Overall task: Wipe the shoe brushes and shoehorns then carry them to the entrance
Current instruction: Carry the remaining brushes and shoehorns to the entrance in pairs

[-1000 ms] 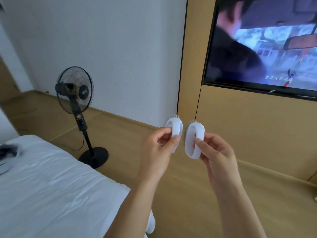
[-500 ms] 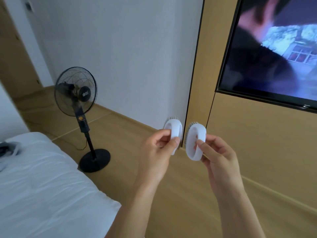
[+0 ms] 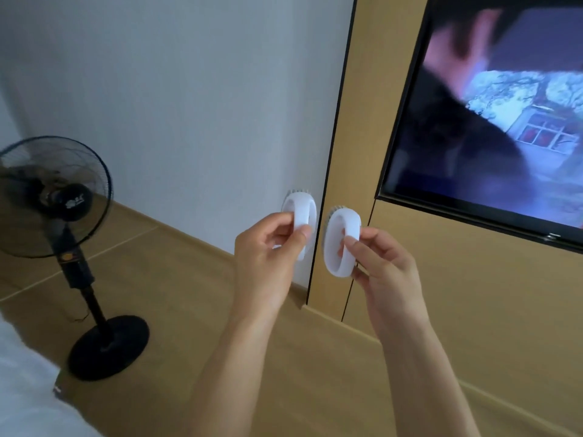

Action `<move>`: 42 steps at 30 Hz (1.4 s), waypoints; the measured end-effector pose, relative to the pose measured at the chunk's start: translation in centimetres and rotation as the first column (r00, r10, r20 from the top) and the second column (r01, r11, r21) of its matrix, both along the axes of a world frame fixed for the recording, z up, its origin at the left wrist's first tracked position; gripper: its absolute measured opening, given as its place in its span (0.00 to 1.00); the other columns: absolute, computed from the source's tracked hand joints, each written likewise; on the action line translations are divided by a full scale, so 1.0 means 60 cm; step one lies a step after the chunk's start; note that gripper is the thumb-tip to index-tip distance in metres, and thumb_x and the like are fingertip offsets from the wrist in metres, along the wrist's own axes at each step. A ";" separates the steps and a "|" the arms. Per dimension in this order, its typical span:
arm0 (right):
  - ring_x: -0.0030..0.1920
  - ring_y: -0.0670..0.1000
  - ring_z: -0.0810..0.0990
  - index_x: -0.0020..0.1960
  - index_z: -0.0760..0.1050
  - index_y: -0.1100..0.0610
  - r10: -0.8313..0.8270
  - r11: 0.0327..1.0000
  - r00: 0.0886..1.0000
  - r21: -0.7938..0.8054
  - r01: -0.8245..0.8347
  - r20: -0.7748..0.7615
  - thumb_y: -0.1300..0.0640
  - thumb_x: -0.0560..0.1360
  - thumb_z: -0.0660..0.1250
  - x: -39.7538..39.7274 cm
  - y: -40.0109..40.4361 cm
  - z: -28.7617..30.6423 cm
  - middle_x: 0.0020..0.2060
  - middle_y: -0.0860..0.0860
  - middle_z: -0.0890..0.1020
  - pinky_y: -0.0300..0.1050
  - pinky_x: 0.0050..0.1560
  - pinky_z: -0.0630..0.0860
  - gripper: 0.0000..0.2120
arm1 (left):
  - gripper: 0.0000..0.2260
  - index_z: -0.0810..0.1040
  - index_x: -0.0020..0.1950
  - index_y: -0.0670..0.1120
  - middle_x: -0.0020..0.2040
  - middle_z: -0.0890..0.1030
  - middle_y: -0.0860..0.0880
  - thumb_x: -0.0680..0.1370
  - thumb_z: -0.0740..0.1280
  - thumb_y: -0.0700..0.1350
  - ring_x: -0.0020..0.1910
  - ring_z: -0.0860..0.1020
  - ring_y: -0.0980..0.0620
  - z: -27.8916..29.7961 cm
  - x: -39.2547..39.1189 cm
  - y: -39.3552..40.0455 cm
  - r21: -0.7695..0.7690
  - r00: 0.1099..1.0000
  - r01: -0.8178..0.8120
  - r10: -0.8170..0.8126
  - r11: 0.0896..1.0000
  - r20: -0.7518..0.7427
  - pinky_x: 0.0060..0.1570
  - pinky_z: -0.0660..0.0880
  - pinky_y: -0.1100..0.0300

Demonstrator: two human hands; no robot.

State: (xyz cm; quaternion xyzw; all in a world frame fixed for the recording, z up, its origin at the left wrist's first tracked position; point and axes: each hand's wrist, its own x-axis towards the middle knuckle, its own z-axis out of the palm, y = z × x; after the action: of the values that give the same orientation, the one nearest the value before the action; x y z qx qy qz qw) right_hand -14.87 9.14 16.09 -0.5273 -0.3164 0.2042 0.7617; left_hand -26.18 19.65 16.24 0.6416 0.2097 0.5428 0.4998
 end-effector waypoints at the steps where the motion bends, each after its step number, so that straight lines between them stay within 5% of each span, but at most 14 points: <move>1: 0.43 0.50 0.81 0.46 0.83 0.51 0.005 1.000 1.000 0.009 -0.005 0.003 0.54 0.71 0.73 0.009 0.026 0.003 0.40 0.49 0.84 0.50 0.49 0.75 0.04 | 0.02 0.83 0.44 0.55 0.40 0.85 0.55 0.72 0.72 0.48 0.43 0.83 0.54 0.004 0.009 0.025 0.010 1.000 -0.007 0.007 1.000 0.007 0.43 0.77 0.67; 10: 0.45 0.51 0.82 0.46 0.84 0.51 0.153 0.988 0.988 0.032 -0.153 -0.013 0.54 0.71 0.72 0.057 0.247 -0.006 0.41 0.51 0.84 0.47 0.48 0.77 0.05 | 0.03 0.84 0.46 0.54 0.43 0.85 0.52 0.73 0.71 0.48 0.46 0.83 0.50 -0.005 0.029 0.209 -0.006 0.991 -0.127 0.127 0.992 -0.028 0.51 0.79 0.53; 17: 0.45 0.51 0.82 0.50 0.83 0.56 0.350 0.937 0.936 0.015 -0.350 -0.035 0.60 0.77 0.71 0.085 0.439 -0.030 0.43 0.52 0.83 0.50 0.51 0.78 0.04 | 0.04 0.84 0.46 0.53 0.41 0.85 0.55 0.76 0.72 0.44 0.41 0.82 0.60 -0.028 0.034 0.347 -0.008 0.943 -0.325 0.323 0.946 -0.078 0.41 0.73 0.73; 21: 0.46 0.51 0.82 0.51 0.83 0.56 0.448 0.894 0.894 0.004 -0.448 -0.020 0.59 0.76 0.71 0.121 0.558 -0.035 0.43 0.52 0.84 0.60 0.56 0.79 0.05 | 0.06 0.85 0.47 0.53 0.41 0.85 0.55 0.76 0.72 0.42 0.41 0.82 0.60 -0.028 0.063 0.433 -0.003 0.892 -0.448 0.447 0.894 -0.062 0.40 0.74 0.73; 32: 0.47 0.51 0.83 0.52 0.84 0.52 0.630 0.777 0.777 -0.004 -0.630 0.003 0.53 0.72 0.72 0.293 0.846 -0.003 0.44 0.50 0.85 0.57 0.55 0.79 0.10 | 0.08 0.85 0.47 0.54 0.41 0.85 0.55 0.76 0.72 0.41 0.41 0.83 0.56 0.018 0.222 0.668 0.000 0.764 -0.644 0.644 0.765 -0.046 0.41 0.77 0.69; 42: 0.48 0.51 0.85 0.52 0.85 0.51 0.655 0.755 0.755 -0.028 -0.655 -0.036 0.56 0.74 0.73 0.357 1.048 -0.038 0.47 0.52 0.87 0.58 0.57 0.80 0.08 | 0.08 0.85 0.47 0.55 0.42 0.85 0.55 0.76 0.72 0.41 0.42 0.83 0.56 -0.020 0.287 0.864 -0.026 0.752 -0.659 0.656 0.752 -0.064 0.42 0.76 0.70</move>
State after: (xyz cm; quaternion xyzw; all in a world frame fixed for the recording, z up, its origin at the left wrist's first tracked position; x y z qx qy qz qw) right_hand 6.53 72.05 13.79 -0.3956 -0.4677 0.4700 0.6355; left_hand -8.94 71.52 15.06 0.5285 0.4473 0.6621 0.2867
